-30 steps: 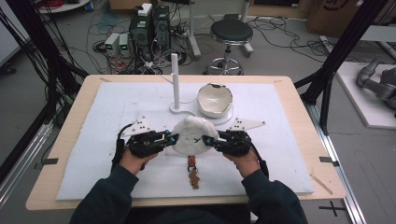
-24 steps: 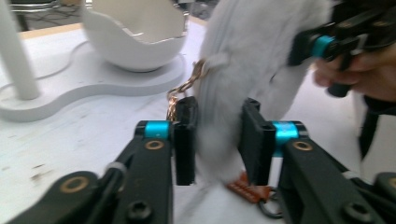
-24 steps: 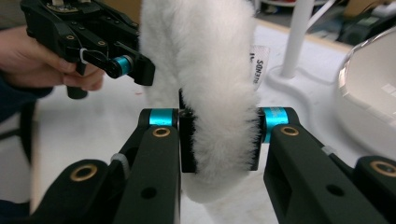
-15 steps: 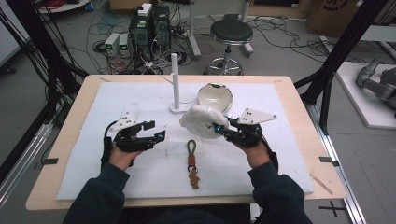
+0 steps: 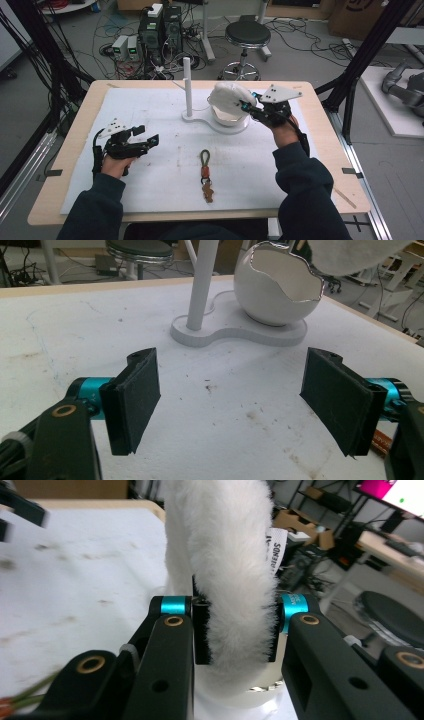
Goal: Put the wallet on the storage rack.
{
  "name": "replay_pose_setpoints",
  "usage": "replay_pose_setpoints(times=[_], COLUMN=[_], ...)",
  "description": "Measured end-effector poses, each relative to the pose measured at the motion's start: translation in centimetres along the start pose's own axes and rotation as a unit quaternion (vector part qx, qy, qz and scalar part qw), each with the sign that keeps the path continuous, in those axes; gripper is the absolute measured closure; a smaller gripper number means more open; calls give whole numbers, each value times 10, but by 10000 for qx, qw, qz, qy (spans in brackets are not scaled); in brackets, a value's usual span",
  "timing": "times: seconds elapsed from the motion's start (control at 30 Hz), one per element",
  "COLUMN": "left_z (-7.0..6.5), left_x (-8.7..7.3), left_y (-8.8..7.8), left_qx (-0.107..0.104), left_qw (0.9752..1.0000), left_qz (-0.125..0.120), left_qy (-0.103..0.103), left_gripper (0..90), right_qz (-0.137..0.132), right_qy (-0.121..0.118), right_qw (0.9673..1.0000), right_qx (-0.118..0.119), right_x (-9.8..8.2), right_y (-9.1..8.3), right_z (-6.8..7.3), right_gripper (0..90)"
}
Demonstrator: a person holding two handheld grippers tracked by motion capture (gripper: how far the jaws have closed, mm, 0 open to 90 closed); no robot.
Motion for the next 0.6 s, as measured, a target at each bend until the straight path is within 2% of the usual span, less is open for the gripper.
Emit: replay_pose_setpoints(times=[0.13, 0.17, 0.33, 0.37, 0.4, 0.47, 0.57, 0.6], left_z=[1, 1, 1, 1, 2, 1, 1, 1], left_x=[0, 0, -1, -1, -1, -1, -2, -2], left_y=[0, 0, 0, 0, 0, 0, 0, 0], left_qx=[-1, 5, -4, 2, -2, -9, -11, -11], left_qw=[10000, 10000, 10000, 10000, 10000, 10000, 10000, 10000], left_qz=[-17, -19, 0, -9, -14, -14, 13, 11], left_qy=[-33, -41, -40, -59, -69, -90, -88, -86], left_gripper=[233, 233, 233, 233, 233, 233, 233, 233], right_qz=[112, 212, 387, 437, 513, 549, 686, 686], right_qy=[-48, -102, -243, -308, -511, -558, -827, -827], right_qw=[9998, 9994, 9984, 9979, 9967, 9963, 9937, 9937], right_qx=[-154, -237, -337, -357, -372, -369, -303, -303], right_x=[-1, -5, -12, -14, -18, -20, -30, -30], right_y=[10, 17, 27, 29, 34, 35, 50, 50], right_z=[-10, -15, -20, -21, -22, -22, -24, -24], right_gripper=[755, 755, 755, 754, 754, 754, 754, 754])
Point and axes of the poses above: each handheld gripper's, and its own axes: y roughly forward along the jaws, x roughly out of its top, z roughly to its left, the point moved 9 cm from there along y, roughly forward along the jaws, and after that the axes turned 1 degree about -z, right-handed, at the moved point
